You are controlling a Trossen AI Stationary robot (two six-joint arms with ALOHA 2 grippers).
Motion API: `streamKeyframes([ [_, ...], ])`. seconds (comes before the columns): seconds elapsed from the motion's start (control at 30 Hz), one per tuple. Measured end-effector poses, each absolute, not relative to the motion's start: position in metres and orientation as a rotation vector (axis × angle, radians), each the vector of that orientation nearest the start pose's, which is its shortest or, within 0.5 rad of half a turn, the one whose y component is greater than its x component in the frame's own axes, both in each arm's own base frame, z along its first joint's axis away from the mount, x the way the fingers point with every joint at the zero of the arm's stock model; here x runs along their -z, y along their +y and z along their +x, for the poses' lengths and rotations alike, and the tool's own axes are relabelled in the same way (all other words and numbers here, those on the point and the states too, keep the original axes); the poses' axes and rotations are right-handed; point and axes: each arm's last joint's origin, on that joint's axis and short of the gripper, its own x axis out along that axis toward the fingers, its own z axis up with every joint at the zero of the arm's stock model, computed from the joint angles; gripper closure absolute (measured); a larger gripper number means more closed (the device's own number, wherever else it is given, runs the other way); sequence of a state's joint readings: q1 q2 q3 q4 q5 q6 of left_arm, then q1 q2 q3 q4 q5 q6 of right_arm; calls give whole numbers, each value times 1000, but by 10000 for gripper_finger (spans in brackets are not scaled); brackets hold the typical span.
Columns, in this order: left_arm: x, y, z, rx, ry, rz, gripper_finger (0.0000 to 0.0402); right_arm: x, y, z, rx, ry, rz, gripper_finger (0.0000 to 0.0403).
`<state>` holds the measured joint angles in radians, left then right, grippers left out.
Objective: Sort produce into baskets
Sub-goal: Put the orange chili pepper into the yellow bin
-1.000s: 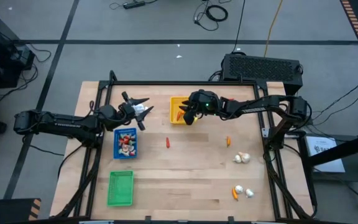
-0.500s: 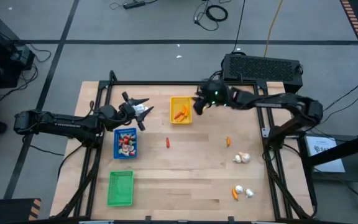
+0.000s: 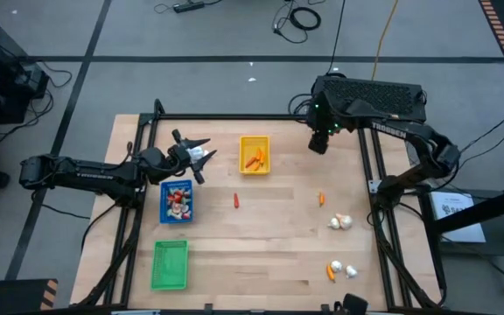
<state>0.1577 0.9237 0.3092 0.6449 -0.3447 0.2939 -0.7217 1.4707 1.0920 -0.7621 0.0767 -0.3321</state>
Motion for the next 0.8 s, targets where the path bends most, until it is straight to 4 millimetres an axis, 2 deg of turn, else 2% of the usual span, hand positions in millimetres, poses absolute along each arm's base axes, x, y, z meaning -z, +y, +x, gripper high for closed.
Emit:
streamKeyframes([
  [0.17,-225,40,187,-503,44,285,204,-228,-203,209,420,1296,-9,250],
  [0.57,-224,40,187,-503,49,290,204,-169,-216,216,165,1640,-199,250],
  [0.8,-215,48,191,-531,104,290,204,-149,-221,217,74,1710,-229,250],
])
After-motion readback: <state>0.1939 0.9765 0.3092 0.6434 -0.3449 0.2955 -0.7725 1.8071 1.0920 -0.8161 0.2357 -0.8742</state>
